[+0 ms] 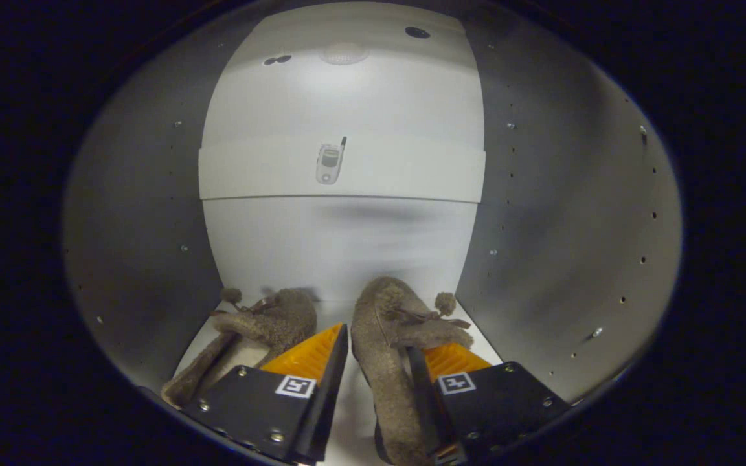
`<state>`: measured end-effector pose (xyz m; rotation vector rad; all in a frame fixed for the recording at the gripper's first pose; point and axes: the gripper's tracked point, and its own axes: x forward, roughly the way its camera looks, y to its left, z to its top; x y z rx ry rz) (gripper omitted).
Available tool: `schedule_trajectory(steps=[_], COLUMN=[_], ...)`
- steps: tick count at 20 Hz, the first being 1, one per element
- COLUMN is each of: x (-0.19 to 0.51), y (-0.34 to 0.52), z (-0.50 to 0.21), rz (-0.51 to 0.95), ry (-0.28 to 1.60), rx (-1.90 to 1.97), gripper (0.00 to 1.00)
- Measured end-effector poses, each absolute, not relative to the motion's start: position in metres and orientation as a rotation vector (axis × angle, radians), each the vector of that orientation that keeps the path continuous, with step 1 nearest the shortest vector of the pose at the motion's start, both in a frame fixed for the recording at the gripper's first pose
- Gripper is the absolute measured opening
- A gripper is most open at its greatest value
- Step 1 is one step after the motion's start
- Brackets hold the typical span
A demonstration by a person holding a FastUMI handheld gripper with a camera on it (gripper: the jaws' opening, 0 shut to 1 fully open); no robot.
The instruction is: Open the shoe cabinet door, grab the shoes and put them into the shoe cabinet, then close the shoe cabinet door.
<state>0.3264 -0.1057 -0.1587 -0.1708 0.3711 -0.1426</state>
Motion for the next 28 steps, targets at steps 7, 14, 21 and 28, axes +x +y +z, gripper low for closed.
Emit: schedule_trajectory(steps=[7, 14, 21, 28], x=[0.305, 0.265, 0.190, 0.079], y=[-0.093, -0.087, -0.088, -0.092], z=[-0.162, -0.141, -0.082, -0.027], rz=[-0.128, -0.137, -0.130, -0.092], ry=[0.409, 0.373, 0.243, 0.123], rx=[-0.220, -0.230, -0.198, -0.178], gripper=[0.57, 0.57, 0.57, 0.57])
